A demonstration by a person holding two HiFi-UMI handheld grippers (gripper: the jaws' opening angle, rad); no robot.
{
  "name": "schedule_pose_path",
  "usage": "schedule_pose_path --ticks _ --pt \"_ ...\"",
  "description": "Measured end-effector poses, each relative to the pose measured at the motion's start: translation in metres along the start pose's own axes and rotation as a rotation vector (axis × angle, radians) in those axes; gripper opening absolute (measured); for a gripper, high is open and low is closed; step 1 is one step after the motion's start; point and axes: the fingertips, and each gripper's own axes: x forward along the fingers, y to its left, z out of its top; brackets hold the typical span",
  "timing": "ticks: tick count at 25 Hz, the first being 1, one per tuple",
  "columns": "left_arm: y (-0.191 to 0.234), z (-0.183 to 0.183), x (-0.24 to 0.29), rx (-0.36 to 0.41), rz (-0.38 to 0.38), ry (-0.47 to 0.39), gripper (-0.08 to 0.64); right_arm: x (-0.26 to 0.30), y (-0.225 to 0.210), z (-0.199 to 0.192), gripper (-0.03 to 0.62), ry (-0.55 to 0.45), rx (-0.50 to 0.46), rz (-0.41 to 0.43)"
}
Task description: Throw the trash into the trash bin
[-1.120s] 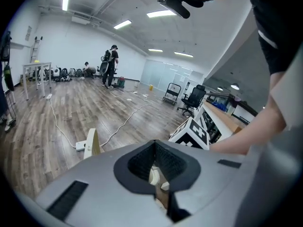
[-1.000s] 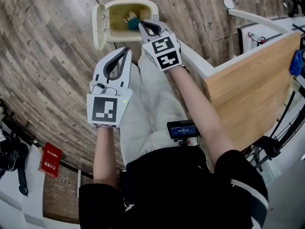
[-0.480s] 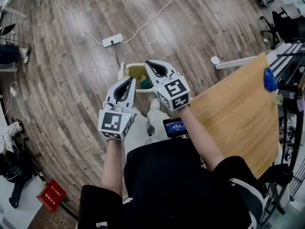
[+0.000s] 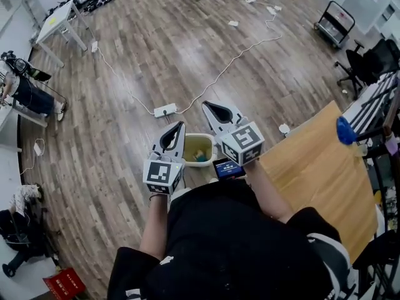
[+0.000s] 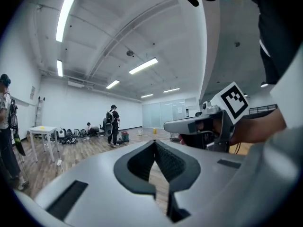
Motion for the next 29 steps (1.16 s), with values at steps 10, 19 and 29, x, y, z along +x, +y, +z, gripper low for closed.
schedule_pose_path --ticks 10,19,29 --pt "0.001 0.044 -0.011 0.049 0.013 -0.082 0.008 -0.025 0.007 0.025 -0.002 -0.074 -0.014 0.001" --pt "-0.001 0.039 0.002 0.063 0.013 -0.062 0.008 -0.024 -0.014 0.013 -0.002 -0.068 0.047 -0.014" --pt "-0.004 0.036 0.012 0.052 0.022 -0.091 0.008 -0.032 -0.04 0.018 -0.003 -0.1 0.099 -0.041"
